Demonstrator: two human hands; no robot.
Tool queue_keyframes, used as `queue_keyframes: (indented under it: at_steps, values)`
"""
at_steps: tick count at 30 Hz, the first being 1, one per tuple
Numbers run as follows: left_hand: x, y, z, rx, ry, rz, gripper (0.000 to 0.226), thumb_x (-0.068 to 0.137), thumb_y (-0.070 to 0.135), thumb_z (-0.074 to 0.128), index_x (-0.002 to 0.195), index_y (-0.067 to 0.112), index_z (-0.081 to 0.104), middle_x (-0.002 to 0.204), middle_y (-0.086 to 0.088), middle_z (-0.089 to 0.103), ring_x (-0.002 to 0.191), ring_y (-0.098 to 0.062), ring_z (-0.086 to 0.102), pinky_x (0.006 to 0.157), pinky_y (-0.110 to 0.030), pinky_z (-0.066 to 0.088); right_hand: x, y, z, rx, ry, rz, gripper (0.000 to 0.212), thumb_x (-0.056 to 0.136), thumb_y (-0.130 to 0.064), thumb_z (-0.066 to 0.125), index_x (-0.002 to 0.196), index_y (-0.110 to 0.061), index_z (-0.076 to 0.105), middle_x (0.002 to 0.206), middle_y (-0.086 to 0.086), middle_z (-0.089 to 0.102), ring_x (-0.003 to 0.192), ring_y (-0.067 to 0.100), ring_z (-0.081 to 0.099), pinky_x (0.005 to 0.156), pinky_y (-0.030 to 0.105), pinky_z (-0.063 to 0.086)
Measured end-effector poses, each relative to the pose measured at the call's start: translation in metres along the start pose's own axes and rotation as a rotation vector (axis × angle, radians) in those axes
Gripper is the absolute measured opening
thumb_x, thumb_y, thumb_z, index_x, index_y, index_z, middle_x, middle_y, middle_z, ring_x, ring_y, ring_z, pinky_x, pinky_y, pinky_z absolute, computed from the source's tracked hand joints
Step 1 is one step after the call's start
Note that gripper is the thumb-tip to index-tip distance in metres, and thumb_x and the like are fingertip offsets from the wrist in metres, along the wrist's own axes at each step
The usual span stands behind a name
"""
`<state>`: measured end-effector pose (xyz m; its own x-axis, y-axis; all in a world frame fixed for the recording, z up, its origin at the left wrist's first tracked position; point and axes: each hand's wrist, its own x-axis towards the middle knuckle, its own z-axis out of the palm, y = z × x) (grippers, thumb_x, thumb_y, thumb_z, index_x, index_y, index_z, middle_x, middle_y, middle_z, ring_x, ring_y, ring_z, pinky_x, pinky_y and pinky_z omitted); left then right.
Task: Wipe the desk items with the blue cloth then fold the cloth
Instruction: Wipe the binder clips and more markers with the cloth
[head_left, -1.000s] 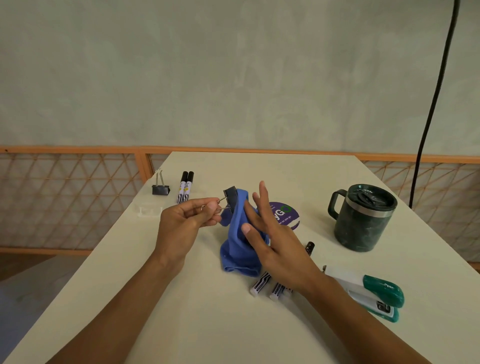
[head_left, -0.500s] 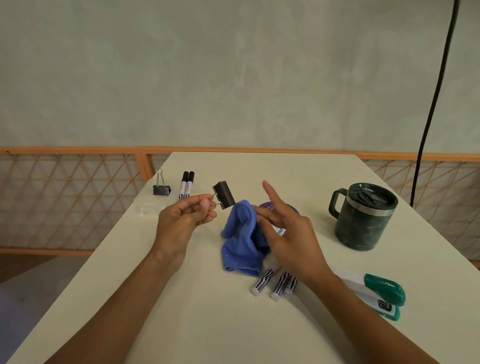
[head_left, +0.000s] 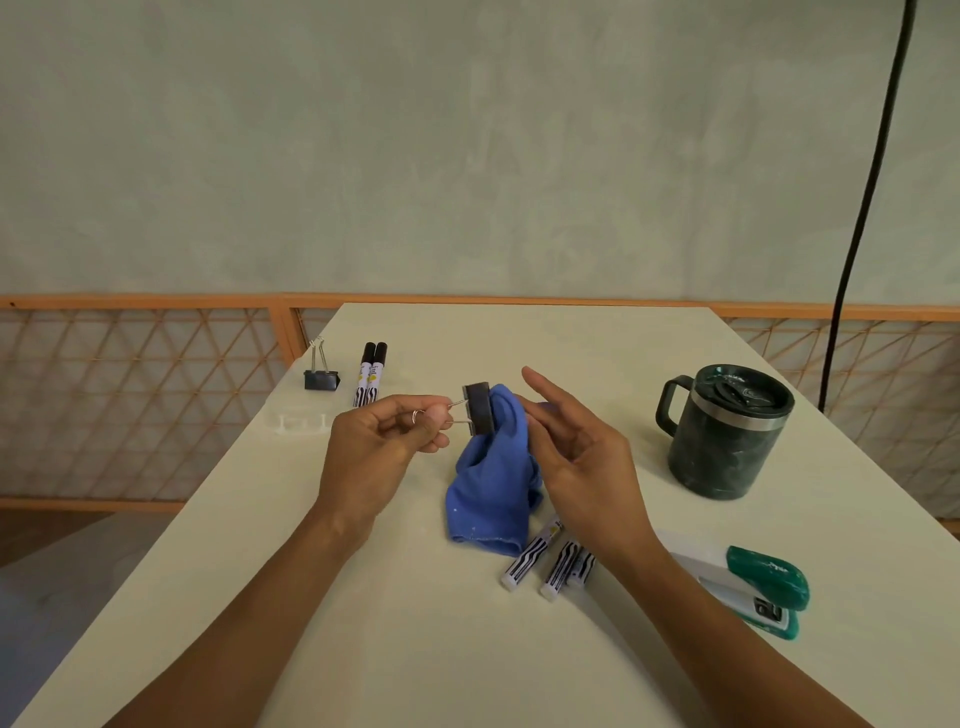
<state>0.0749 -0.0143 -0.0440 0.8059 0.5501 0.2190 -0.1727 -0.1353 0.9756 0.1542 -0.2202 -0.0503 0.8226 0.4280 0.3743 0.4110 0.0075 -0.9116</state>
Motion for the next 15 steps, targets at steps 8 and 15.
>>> queue_keyframes:
  at_steps: [8,15]
  values:
    - [-0.01,0.006,0.008,0.084,-0.136,0.091,0.018,0.093,0.018,0.081,0.111,0.016,0.083,0.098,-0.001,0.083,0.086,-0.016,0.08,0.083,-0.02,0.06,0.004,0.008,0.003,0.098,0.025,0.109,0.041,0.102,-0.007,0.069,0.139,-0.026,0.067,0.114,-0.011,0.08,0.108,0.007,0.076,0.09,0.024,0.061]
    - [-0.01,0.008,0.007,0.007,-0.165,0.034,0.018,0.092,0.019,0.081,0.109,0.013,0.083,0.096,-0.006,0.083,0.083,-0.016,0.078,0.081,-0.021,0.059,0.009,0.014,0.001,0.15,-0.052,0.203,0.03,0.106,-0.002,0.061,0.129,-0.016,0.071,0.105,0.0,0.082,0.098,0.013,0.077,0.084,0.026,0.059]
